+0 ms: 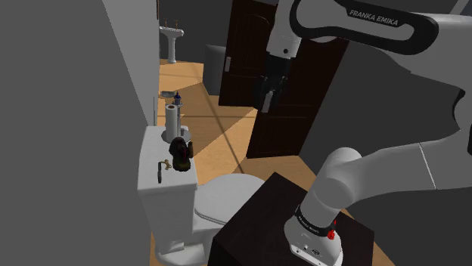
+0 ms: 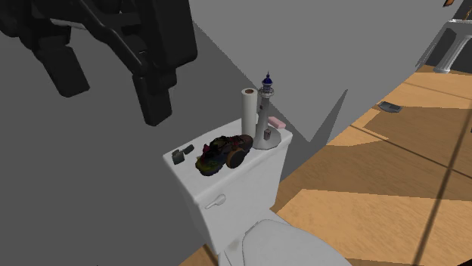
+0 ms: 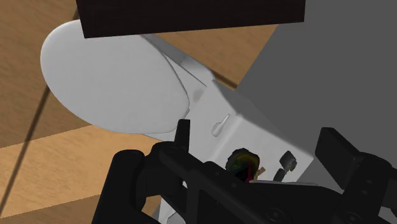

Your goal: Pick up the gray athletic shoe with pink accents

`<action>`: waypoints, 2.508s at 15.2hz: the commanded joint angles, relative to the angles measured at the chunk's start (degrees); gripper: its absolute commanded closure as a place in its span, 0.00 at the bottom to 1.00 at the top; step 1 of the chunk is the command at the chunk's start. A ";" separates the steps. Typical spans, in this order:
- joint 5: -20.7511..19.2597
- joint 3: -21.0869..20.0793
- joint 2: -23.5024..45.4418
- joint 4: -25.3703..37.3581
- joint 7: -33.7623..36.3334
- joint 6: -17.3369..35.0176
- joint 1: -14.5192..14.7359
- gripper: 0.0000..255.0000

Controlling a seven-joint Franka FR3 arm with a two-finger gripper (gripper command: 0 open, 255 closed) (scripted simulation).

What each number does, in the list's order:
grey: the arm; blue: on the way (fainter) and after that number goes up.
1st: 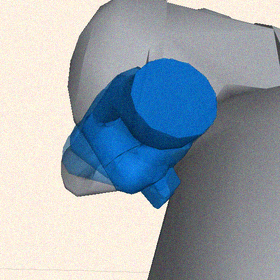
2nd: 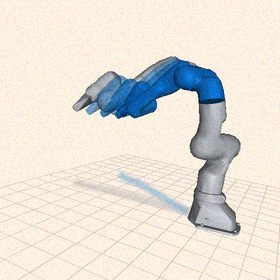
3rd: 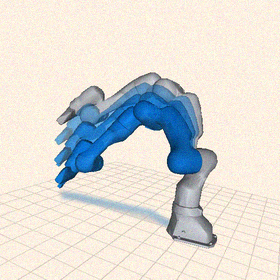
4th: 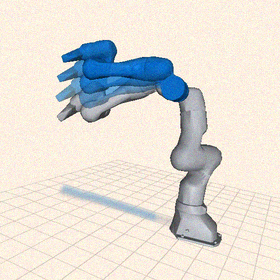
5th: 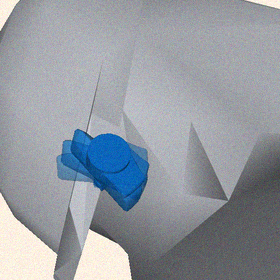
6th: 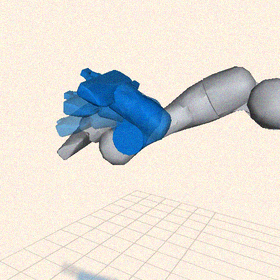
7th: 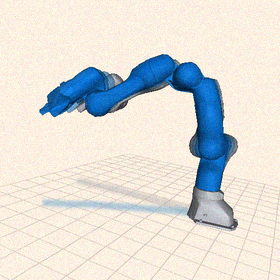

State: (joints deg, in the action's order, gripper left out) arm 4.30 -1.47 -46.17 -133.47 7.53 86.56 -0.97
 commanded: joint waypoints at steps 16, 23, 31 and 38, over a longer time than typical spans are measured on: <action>3.81 -5.68 21.13 -7.19 8.07 32.79 -0.97 0.00; 3.40 -7.69 35.82 -3.68 12.22 46.08 -1.65 0.00; 0.17 -8.25 53.76 5.31 18.10 57.30 -1.72 0.00; -2.32 -6.92 66.31 14.08 21.93 62.58 -0.48 0.00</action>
State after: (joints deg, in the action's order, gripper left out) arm 2.20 -8.50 19.05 -119.93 29.03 148.41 -1.69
